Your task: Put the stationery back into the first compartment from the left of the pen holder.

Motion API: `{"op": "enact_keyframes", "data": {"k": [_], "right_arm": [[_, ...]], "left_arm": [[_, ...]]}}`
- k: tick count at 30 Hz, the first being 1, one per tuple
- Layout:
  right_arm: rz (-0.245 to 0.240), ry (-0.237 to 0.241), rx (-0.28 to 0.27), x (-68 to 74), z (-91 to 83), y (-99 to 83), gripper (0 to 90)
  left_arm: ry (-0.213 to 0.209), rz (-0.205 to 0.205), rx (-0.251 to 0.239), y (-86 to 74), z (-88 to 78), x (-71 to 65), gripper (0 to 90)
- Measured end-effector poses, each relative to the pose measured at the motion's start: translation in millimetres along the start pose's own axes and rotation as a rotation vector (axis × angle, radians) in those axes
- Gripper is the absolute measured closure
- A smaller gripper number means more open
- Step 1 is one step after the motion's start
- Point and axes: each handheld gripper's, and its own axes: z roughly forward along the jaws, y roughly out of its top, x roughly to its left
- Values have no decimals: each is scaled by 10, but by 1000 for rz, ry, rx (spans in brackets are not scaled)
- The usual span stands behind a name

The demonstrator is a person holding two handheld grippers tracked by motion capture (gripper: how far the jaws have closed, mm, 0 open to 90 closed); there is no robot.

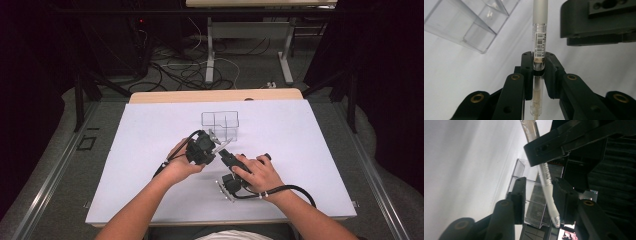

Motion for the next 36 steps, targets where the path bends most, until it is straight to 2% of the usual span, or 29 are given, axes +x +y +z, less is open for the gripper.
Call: {"op": "enact_keyframes", "data": {"k": [2,5,11,14,15,18,19,20,22,24,26,27,30,31,34,35,36], "right_arm": [[17,-5,1,-11,4,-17,587],[32,-18,0,-37,2,-42,520],[78,-35,-14,-50,11,-96,476],[98,-27,-8,-50,19,-110,451],[132,-25,-9,-41,23,-119,438],[174,-22,-21,-20,32,-142,432],[190,7,-10,-15,31,-150,424],[204,11,-4,-6,36,-157,408],[275,27,-4,19,51,-174,379],[370,61,-15,37,64,-197,362],[464,104,-43,52,86,-224,336],[481,145,-15,28,64,-232,323],[566,168,-27,46,93,-244,277],[581,180,-28,42,101,-254,261],[742,225,-57,56,135,-273,209],[770,238,-25,40,121,-271,172],[856,252,-65,52,161,-288,146]], "left_arm": [[-5,-39,-23,-2,-22,31,793],[-7,-58,-53,-7,-46,85,793],[-15,-131,-112,-24,-85,163,793],[-17,-157,-133,-31,-99,211,793],[-19,-154,-132,-33,-107,229,793],[-22,-175,-158,-37,-123,276,793],[-21,-177,-166,-40,-132,297,793],[-21,-182,-176,-40,-143,321,793],[-27,-194,-200,-45,-160,355,793],[-27,-209,-215,-47,-192,384,793],[-35,-224,-253,-46,-209,404,794],[-32,-223,-263,-43,-224,414,793],[-35,-235,-301,-33,-270,447,793],[-32,-241,-312,-29,-286,459,793],[-27,-258,-360,-13,-329,494,793],[-25,-267,-375,-7,-344,505,793],[-22,-271,-395,2,-355,519,793]]}}
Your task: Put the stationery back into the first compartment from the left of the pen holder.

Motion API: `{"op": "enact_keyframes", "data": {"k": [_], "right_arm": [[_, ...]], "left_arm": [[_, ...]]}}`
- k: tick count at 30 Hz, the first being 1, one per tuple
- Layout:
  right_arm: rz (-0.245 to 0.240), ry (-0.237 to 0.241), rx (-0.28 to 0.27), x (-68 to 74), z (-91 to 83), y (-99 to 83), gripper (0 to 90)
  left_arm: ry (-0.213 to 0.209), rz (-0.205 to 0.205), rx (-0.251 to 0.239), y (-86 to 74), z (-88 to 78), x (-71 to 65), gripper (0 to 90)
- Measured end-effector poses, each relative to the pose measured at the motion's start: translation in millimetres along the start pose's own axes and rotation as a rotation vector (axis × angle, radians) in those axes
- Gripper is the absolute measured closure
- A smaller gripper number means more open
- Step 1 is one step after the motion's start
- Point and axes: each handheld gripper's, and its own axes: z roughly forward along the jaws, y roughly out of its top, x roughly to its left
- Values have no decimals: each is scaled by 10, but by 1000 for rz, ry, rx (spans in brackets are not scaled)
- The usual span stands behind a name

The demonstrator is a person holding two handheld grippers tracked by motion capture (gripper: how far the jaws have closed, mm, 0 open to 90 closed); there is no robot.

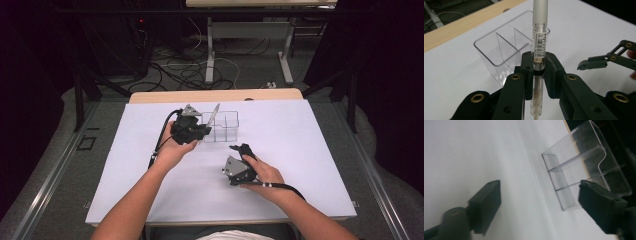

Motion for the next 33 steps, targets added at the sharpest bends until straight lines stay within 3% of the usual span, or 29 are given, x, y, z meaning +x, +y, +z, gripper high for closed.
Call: {"op": "enact_keyframes", "data": {"k": [2,7,10,14,18,20,24,29,33], "right_arm": [[109,15,65,-61,-15,11,145],[339,90,44,-162,-2,-25,12],[448,138,26,-206,6,-59,0],[552,161,27,-255,37,-120,0],[609,169,33,-290,47,-187,0],[640,169,40,-296,45,-212,0],[666,187,53,-316,29,-246,0],[675,177,33,-328,26,-272,0],[687,187,42,-333,13,-286,0]], "left_arm": [[7,-7,-25,31,-21,15,793],[31,-26,-97,113,-83,55,793],[30,-41,-121,170,-108,96,793],[42,-44,-159,226,-124,135,792],[67,-59,-218,264,-82,190,792],[66,-100,-249,287,-38,237,792],[83,-135,-277,316,47,317,792],[118,-158,-298,322,181,374,793],[128,-182,-288,309,280,399,793]]}}
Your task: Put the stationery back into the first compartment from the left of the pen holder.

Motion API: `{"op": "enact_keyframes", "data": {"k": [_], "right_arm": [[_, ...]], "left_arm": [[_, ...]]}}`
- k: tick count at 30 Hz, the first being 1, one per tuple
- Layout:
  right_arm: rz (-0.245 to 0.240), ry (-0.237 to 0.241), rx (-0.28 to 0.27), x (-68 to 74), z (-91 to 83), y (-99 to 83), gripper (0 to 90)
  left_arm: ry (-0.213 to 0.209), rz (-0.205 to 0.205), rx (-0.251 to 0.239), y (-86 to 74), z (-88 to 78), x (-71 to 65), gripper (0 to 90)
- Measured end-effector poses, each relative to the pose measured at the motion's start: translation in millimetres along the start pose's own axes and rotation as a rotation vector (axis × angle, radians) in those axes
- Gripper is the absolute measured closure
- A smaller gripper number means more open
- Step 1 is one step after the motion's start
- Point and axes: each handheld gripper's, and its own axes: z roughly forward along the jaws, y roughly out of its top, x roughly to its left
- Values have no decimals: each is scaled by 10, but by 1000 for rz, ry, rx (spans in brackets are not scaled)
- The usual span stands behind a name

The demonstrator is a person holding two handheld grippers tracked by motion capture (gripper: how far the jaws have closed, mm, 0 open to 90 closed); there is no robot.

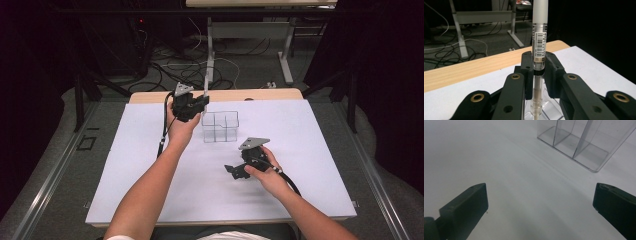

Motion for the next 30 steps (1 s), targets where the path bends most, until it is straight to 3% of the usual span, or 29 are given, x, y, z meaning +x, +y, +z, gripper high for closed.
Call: {"op": "enact_keyframes", "data": {"k": [3,6,14,15,16,19,20,26,30], "right_arm": [[32,-5,10,6,-10,-16,0],[20,-3,4,-17,-17,-22,0],[46,3,10,-19,-31,-43,0],[45,6,4,-16,-20,-48,0],[42,14,30,-13,-31,-46,0],[35,17,5,-5,0,-59,0],[38,18,27,0,-10,-53,0],[38,14,26,-6,-5,-58,0],[41,15,30,-13,-10,-59,0]], "left_arm": [[4,-9,30,-49,82,1,792],[7,-13,53,-106,140,-7,792],[20,-46,111,-266,228,18,792],[21,-49,120,-276,229,22,792],[18,-50,127,-286,231,25,791],[18,-57,143,-315,241,32,791],[20,-55,150,-323,244,34,791],[23,-60,173,-338,224,54,787],[21,-51,164,-318,165,38,727]]}}
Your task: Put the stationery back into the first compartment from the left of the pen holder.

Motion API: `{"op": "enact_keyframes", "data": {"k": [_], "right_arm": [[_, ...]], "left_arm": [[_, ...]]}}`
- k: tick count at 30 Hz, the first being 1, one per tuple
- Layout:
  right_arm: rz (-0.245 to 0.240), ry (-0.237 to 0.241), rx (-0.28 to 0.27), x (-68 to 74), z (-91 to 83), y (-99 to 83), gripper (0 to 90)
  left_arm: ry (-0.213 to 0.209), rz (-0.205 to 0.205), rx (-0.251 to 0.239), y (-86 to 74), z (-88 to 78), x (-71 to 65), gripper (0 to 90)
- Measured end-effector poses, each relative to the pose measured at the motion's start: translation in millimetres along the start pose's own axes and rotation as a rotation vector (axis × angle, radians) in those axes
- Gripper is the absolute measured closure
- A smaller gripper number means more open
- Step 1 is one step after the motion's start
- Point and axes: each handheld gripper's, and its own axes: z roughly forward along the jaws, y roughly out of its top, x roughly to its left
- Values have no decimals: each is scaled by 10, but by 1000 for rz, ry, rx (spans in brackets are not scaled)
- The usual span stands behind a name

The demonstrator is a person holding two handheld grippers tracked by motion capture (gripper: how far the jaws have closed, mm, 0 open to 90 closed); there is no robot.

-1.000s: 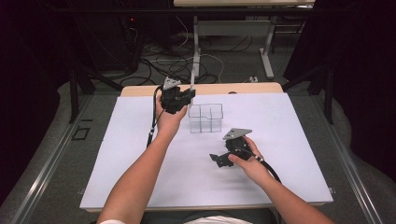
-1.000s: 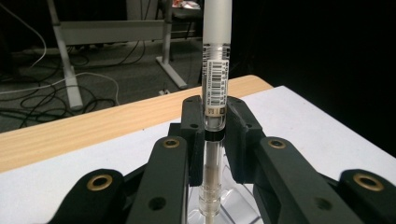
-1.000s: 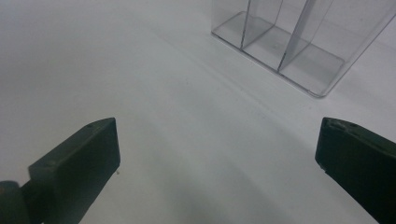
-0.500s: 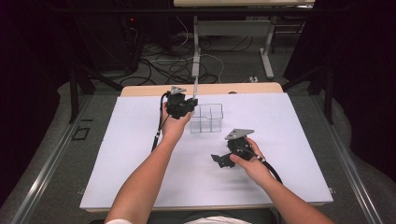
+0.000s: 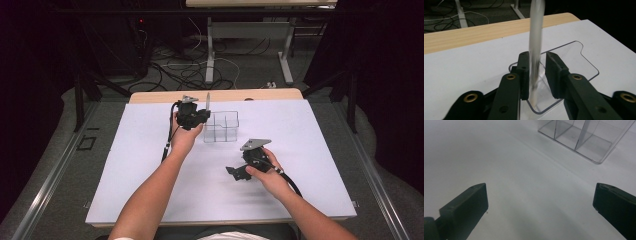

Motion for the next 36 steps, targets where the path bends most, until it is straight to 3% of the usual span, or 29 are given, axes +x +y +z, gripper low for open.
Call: {"op": "enact_keyframes", "data": {"k": [5,15,19,21,24,27,30,36], "right_arm": [[-4,-3,7,-2,-6,3,0],[12,-21,-23,-56,-40,17,0],[19,-28,-16,-76,-70,29,0],[26,-28,-31,-82,-73,30,0],[27,-33,-25,-101,-98,37,0],[37,-39,-38,-127,-119,39,0],[42,-50,-53,-162,-150,46,0],[60,-69,-69,-234,-220,45,0]], "left_arm": [[-28,20,-30,18,-138,-29,678],[-109,33,-56,-14,-425,-72,451],[-106,45,-82,-61,-550,-88,366],[-134,45,-84,-87,-625,-85,345],[-140,74,-104,-142,-745,-107,315],[-136,106,-93,-202,-858,-113,285],[-160,94,-96,-279,-950,-73,274],[-149,79,-82,-487,-1070,60,202]]}}
